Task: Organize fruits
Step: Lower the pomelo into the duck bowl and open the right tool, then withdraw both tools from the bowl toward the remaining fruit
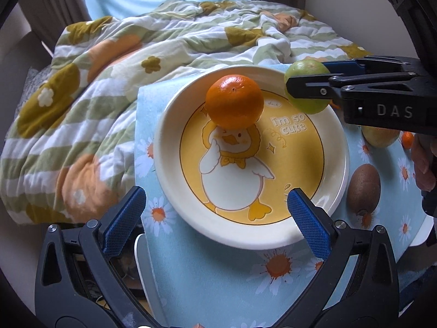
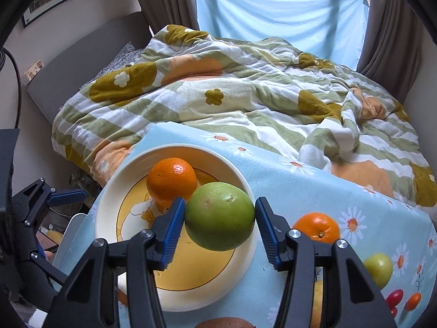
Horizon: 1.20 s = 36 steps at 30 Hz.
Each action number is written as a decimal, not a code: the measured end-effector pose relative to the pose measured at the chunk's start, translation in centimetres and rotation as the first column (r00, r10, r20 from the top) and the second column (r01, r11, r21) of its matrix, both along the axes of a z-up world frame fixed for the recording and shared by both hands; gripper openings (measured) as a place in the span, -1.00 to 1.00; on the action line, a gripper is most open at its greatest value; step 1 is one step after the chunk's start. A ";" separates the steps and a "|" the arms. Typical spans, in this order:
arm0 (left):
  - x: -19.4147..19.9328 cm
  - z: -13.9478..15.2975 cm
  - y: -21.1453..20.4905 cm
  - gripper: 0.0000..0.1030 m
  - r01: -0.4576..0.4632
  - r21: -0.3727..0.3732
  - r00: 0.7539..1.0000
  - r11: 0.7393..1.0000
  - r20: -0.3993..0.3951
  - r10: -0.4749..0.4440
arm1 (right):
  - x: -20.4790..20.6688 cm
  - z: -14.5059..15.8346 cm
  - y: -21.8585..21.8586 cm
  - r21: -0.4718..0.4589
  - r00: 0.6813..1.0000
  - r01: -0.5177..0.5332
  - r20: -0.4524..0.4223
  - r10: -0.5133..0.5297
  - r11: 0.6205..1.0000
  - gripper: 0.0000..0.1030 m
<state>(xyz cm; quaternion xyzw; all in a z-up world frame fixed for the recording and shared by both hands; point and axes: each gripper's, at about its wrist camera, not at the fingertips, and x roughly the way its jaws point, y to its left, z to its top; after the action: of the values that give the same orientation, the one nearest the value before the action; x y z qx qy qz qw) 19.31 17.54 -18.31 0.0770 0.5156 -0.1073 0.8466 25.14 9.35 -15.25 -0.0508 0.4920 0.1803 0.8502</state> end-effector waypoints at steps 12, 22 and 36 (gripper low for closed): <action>-1.1 -0.4 0.0 1.00 -0.009 0.001 1.000 1.000 -0.013 0.009 | 0.1 -1.6 1.8 -0.063 0.998 -0.068 0.004 0.069 0.996 -0.04; -1.8 0.5 0.1 1.00 -0.013 0.008 1.000 1.000 -0.010 0.013 | -0.9 0.6 1.2 -0.037 0.995 -0.054 0.082 0.057 0.998 0.99; -2.5 4.0 -1.2 1.00 0.067 -0.002 0.997 0.998 0.032 -0.067 | -3.7 5.4 -0.7 0.007 0.994 0.016 0.112 -0.017 1.000 0.99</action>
<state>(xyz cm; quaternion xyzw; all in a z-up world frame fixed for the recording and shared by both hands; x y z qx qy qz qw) 16.82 16.32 -14.33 0.0946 0.4989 -0.1352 0.8508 21.45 8.64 -9.88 -0.0540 0.4434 0.1717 0.8781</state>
